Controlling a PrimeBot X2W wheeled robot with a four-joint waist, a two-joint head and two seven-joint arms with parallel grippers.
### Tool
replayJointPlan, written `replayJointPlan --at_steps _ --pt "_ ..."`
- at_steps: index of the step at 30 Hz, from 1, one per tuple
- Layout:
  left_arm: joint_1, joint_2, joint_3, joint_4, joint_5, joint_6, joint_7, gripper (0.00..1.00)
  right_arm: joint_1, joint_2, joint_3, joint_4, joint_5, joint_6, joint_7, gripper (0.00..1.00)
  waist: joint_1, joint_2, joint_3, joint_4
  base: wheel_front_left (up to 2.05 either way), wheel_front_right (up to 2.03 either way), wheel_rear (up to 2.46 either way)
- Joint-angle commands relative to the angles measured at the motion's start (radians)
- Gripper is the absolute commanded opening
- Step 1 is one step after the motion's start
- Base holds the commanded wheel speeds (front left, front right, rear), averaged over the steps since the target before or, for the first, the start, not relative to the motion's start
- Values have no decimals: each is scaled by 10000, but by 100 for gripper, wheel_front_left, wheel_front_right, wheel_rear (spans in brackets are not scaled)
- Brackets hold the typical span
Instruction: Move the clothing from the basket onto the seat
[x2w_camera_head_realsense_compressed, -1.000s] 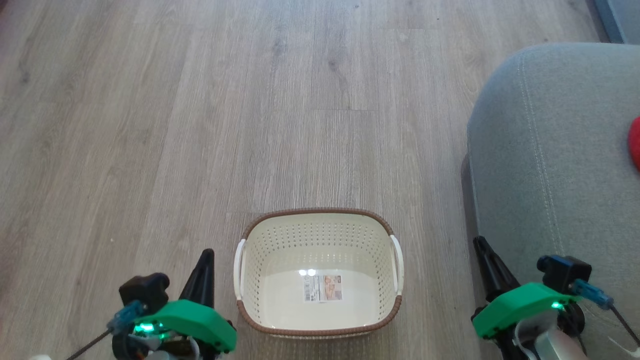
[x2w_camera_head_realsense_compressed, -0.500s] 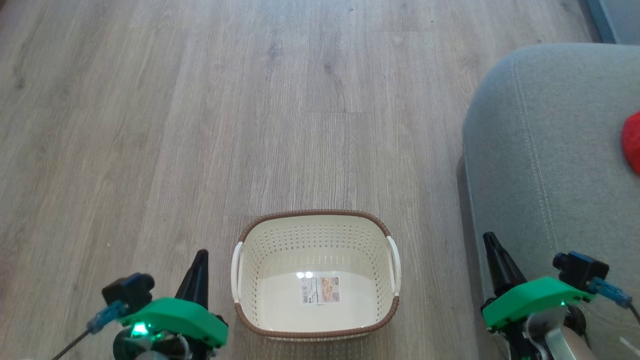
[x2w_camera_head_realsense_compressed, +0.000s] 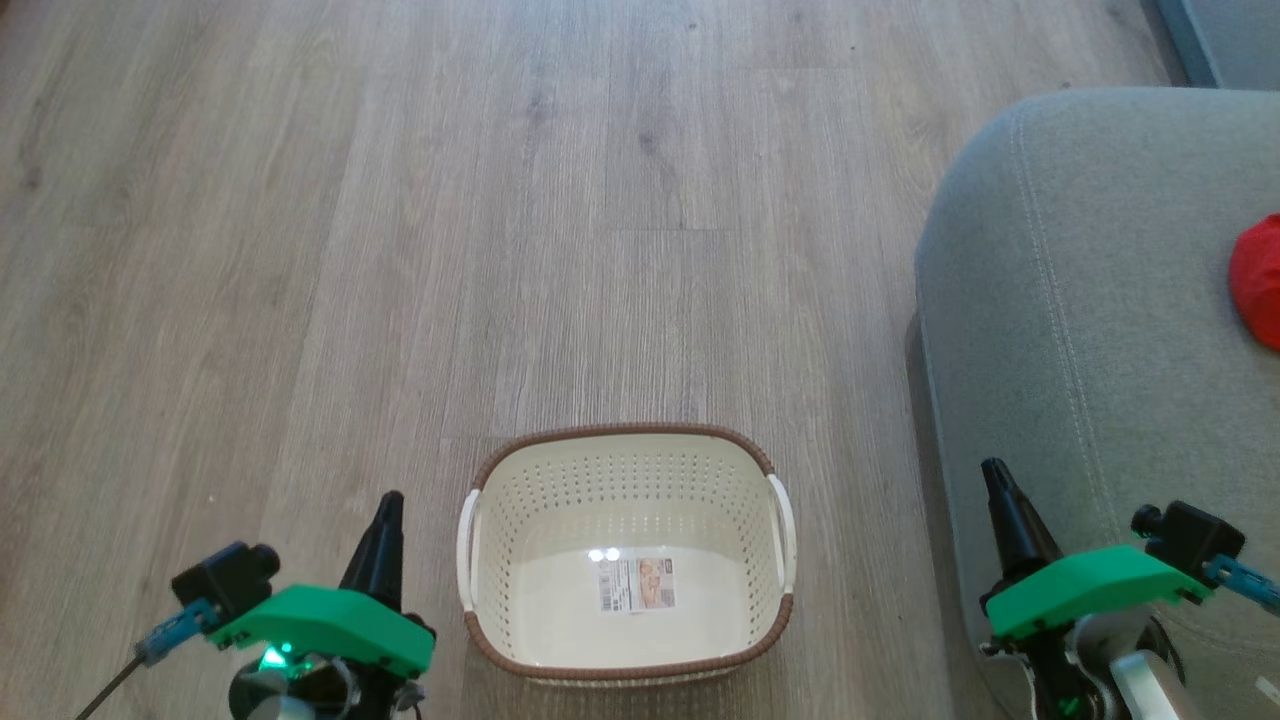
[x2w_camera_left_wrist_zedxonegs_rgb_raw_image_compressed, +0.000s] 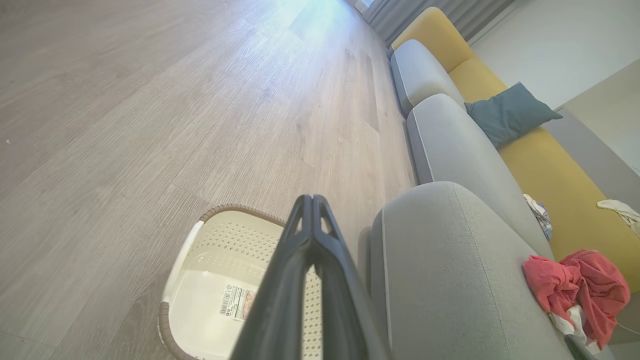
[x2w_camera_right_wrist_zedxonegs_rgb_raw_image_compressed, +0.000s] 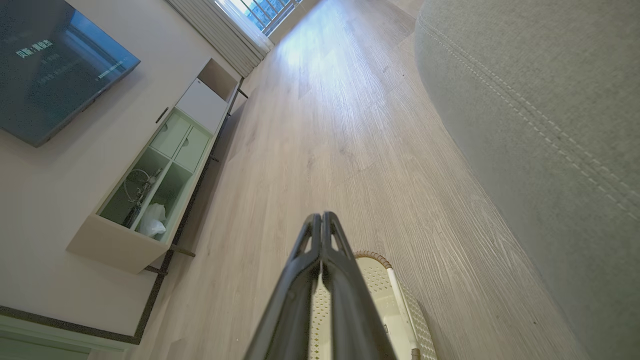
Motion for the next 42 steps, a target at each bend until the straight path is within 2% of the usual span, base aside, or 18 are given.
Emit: replayJointPlan --at_steps 1,42 --pt "-435 114 297 -369 -289 -81 99 0 -350 41 -71 -409 275 -1 69 0 0 0 -8 -12 0 0 0" --pt "-558 141 1370 -500 -4674 -776 1272 0 -355 364 -1123 -957 4196 -1 1273 0 0 0 -221 -352 0 0 0"
